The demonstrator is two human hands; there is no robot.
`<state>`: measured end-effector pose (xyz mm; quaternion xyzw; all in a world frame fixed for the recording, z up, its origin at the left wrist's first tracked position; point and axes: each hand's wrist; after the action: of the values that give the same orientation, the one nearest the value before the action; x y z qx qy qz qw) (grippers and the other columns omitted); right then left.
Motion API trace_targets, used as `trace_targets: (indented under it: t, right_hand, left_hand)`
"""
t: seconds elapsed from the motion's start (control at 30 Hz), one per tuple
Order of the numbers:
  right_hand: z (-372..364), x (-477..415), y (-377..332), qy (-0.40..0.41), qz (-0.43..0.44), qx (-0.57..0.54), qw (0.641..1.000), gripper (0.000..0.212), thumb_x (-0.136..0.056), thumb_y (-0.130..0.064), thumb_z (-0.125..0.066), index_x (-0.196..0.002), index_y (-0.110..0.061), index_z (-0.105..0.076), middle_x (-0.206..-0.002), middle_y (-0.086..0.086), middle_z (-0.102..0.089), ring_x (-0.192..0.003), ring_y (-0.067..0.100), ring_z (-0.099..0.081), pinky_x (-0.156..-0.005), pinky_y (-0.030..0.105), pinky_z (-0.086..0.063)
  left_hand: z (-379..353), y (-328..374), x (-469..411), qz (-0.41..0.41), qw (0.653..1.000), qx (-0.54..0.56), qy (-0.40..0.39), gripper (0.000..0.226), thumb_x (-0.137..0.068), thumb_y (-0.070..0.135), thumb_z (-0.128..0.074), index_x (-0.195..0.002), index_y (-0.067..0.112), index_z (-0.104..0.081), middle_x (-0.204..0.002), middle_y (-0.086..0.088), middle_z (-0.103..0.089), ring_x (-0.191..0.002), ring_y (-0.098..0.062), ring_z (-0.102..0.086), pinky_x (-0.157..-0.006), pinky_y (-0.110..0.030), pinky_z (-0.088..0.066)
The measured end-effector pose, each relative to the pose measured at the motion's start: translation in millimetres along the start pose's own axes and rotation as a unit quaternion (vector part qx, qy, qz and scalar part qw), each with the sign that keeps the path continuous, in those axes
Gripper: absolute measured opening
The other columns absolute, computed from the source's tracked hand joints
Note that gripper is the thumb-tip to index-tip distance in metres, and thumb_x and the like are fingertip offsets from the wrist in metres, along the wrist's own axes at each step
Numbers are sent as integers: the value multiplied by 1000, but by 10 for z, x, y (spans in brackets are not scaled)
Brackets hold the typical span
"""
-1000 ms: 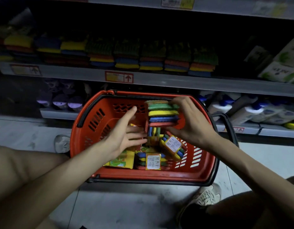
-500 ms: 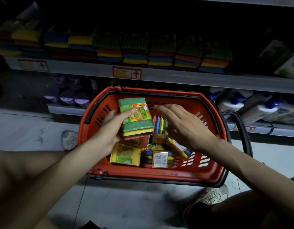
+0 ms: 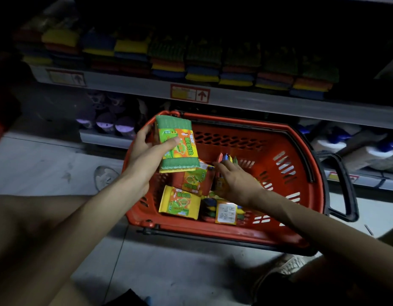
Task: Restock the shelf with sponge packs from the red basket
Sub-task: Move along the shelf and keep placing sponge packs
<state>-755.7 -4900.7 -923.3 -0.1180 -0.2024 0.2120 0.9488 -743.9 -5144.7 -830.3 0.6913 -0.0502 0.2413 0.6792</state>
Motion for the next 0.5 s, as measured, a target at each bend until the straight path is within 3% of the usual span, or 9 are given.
trace_targets:
  t: [0.13,0.23,0.33,0.5]
  right_hand:
    - [-83,-229,-150,-2,-62,-79,995,102,-89,-58,-67,-162,-13,-13,-160,19,-25,-149,36,-25,-117,45,-33]
    - [-135,-380,-193,-20,-103,-87,991,95,-82,-61,-73,-155,-15,-32,-154,22,-28,-145,39,-28,-117,46,-35]
    - [-135,-436,-209,-25,-102,-84,991,83,-74,-53,-84,-142,-18,-52,-138,16,-35,-132,34,-38,-110,44,-42]
    - [-167,-426,-239,24,-58,-108,992,69,-68,-44,-88,-125,-21,-54,-119,11,-50,-113,33,-47,-89,41,-48]
  left_hand:
    - [70,15,-31,6,1000,-1,13,73,-79,30,-87,-142,34,-51,-107,5,-78,-93,-12,-77,-78,-32,-60]
    - [110,3,-37,4,1000,-2,11,70,-80,27,-87,-140,32,-52,-110,5,-77,-92,-11,-76,-74,-30,-61]
    - [162,-2,-40,9,1000,1,15,72,-77,29,-89,-139,32,-53,-115,4,-76,-99,-15,-76,-89,-40,-61]
    - [232,27,-42,13,999,24,33,39,-79,21,-87,-103,38,-61,-112,-2,-77,-100,-23,-76,-96,-53,-58]
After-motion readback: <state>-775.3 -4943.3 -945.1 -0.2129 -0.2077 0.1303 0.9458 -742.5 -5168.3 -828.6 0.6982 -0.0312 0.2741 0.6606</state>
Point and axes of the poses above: each hand's wrist, its own x-axis away from the middle knuckle, its own z-axis out of the back of the hand, y = z × x
